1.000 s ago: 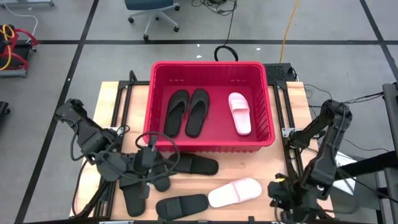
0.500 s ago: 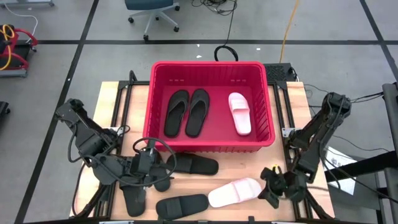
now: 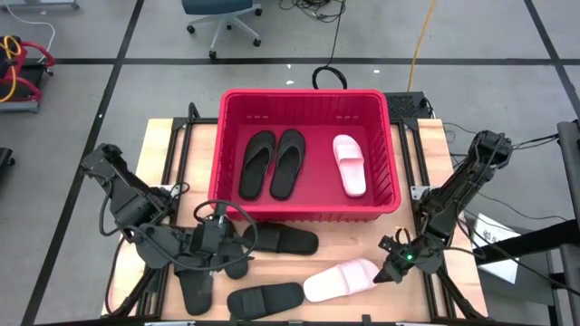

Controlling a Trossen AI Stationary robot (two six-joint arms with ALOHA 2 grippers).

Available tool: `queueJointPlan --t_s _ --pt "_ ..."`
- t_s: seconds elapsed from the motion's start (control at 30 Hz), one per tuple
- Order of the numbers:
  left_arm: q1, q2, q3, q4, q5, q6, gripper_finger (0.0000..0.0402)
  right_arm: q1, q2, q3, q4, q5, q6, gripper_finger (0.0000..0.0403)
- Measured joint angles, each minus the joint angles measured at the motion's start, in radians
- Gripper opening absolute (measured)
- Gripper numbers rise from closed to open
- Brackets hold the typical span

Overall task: Pick and place slides into bin
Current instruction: Put the pink slide into the red bin

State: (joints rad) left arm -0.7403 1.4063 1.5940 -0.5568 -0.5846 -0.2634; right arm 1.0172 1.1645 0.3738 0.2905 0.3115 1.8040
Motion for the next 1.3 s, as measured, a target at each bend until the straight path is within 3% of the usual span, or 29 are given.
queueJointPlan --t_s 0.2,0.77,0.93,1.3 --pt "0.000 0.000 0.000 0.000 0.000 -0.001 0.0122 -0.028 0.000 -0.035 -0.002 -0.001 0.095 0.0111" --pt "0.000 0.000 0.000 0.000 0.000 -0.003 0.0122 -0.103 0.004 -0.036 -0.003 -0.032 0.098 0.0107" --pt "0.000 0.000 0.000 0.000 0.000 -0.002 0.0122 -0.103 0.050 -0.036 0.003 -0.079 0.127 0.0097" --pt "0.000 0.000 0.000 0.000 0.001 0.004 0.0122 -0.103 0.178 -0.036 0.182 -0.076 0.126 0.0094"
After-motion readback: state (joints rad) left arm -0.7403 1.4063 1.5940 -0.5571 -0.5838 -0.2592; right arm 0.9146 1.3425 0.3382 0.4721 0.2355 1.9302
